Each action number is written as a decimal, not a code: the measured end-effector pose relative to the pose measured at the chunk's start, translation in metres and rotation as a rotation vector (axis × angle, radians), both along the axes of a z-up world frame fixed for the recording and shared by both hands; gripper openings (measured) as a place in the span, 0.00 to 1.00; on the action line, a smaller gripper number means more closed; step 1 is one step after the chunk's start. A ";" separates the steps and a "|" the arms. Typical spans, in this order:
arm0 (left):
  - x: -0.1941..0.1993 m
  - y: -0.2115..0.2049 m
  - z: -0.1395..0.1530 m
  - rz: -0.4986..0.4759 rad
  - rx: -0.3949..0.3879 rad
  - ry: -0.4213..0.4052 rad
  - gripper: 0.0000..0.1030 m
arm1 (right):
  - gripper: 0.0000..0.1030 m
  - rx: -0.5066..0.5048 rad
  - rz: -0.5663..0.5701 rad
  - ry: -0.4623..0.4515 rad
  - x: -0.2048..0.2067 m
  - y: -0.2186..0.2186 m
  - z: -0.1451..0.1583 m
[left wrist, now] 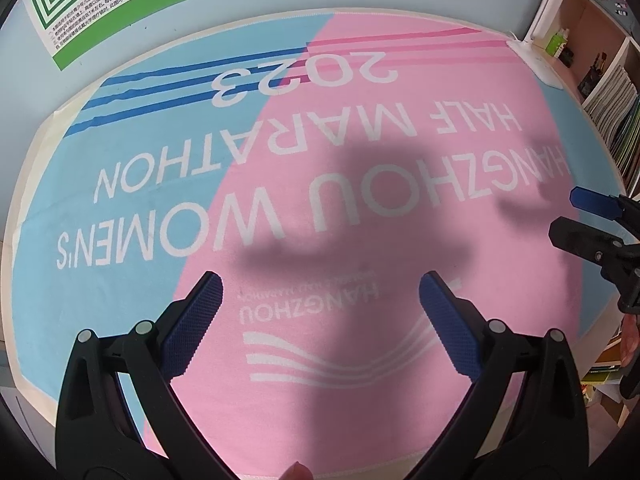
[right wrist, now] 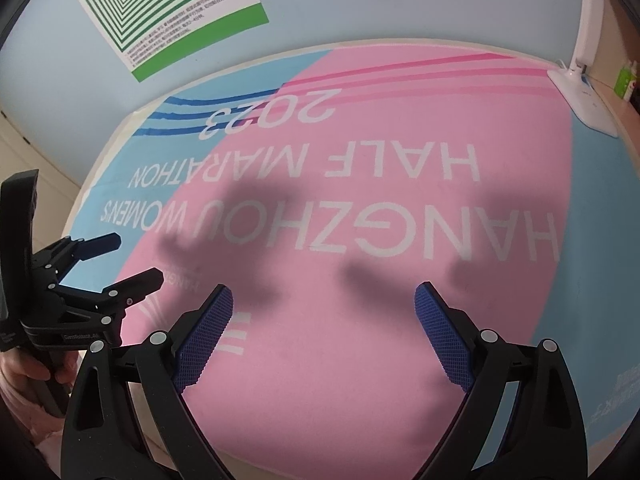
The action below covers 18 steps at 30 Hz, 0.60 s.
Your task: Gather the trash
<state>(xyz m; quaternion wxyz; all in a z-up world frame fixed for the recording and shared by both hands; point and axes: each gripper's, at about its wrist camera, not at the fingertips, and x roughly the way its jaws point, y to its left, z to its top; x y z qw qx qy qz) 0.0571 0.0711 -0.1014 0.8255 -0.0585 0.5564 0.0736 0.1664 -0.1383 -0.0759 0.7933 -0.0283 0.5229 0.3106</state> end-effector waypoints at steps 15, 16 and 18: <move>0.002 0.001 0.001 0.006 -0.010 -0.009 0.94 | 0.89 0.011 -0.009 0.000 0.001 0.000 0.004; 0.001 0.001 0.001 0.007 -0.011 -0.008 0.94 | 0.89 0.009 -0.009 0.005 0.001 0.000 0.004; 0.002 0.001 0.001 0.006 -0.012 -0.008 0.94 | 0.89 0.010 -0.013 0.003 0.001 0.000 0.004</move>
